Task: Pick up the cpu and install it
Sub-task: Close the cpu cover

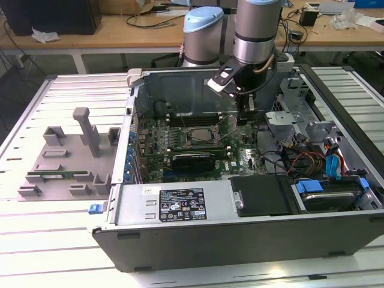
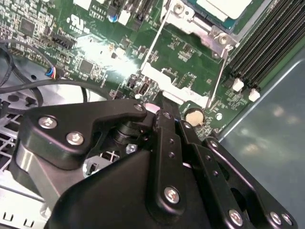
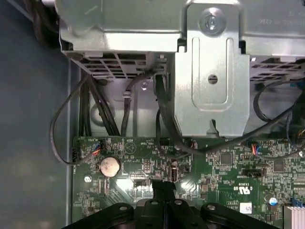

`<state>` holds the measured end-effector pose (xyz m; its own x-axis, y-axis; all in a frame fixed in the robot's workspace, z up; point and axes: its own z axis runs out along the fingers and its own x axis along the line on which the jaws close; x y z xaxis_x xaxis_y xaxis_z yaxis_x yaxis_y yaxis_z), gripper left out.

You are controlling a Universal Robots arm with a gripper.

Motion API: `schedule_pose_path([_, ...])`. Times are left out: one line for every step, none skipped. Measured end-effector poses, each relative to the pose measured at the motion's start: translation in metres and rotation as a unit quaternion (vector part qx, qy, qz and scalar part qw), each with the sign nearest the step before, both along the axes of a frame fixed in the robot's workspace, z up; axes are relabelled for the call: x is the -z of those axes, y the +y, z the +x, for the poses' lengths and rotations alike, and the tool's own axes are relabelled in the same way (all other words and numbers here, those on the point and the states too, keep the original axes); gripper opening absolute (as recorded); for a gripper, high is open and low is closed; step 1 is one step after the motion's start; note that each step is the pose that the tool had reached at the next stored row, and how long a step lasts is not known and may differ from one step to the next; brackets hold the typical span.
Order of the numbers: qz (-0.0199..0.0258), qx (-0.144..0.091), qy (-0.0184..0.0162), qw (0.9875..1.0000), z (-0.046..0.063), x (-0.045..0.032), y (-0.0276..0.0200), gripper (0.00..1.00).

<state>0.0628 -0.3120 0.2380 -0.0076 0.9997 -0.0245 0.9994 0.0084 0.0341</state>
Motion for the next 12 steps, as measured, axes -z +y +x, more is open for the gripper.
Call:
schedule_pose_path([-0.0002,0.0,-0.001,1.0,-0.002,-0.0001,-0.0001,0.11])
schedule_pose_path([-0.0001,0.0,-0.0017,1.0,-0.004,-0.0002,-0.0001,0.11])
schedule_pose_path([-0.0001,0.0,-0.0024,1.0,-0.006,-0.0001,0.0,0.11])
schedule_pose_path([0.0001,0.0,-0.0047,1.0,-0.011,0.0,0.0,0.11])
schedule_pose_path([0.0013,0.0,-0.0072,1.0,-0.016,0.0007,0.0002,0.11])
schedule_pose_path([0.0001,0.0,-0.0092,1.0,-0.02,0.0,0.0,0.11])
schedule_pose_path([0.0002,0.0,-0.0104,0.9999,-0.023,0.0,0.0,0.11])
schedule_pose_path([0.0003,0.0,-0.0116,0.9999,-0.025,0.0001,0.0,0.11])
schedule_pose_path([0.0001,0.0,-0.0142,0.9999,-0.032,0.0,0.0,0.11])
schedule_pose_path([0.0002,0.0,-0.0158,0.9999,-0.036,0.0,0.0,0.11])
schedule_pose_path([0.0002,0.0,-0.0167,0.9999,-0.039,0.0,0.0,0.11])
schedule_pose_path([0.0002,0.0,-0.0176,0.9998,-0.041,0.0,0.0,0.11])
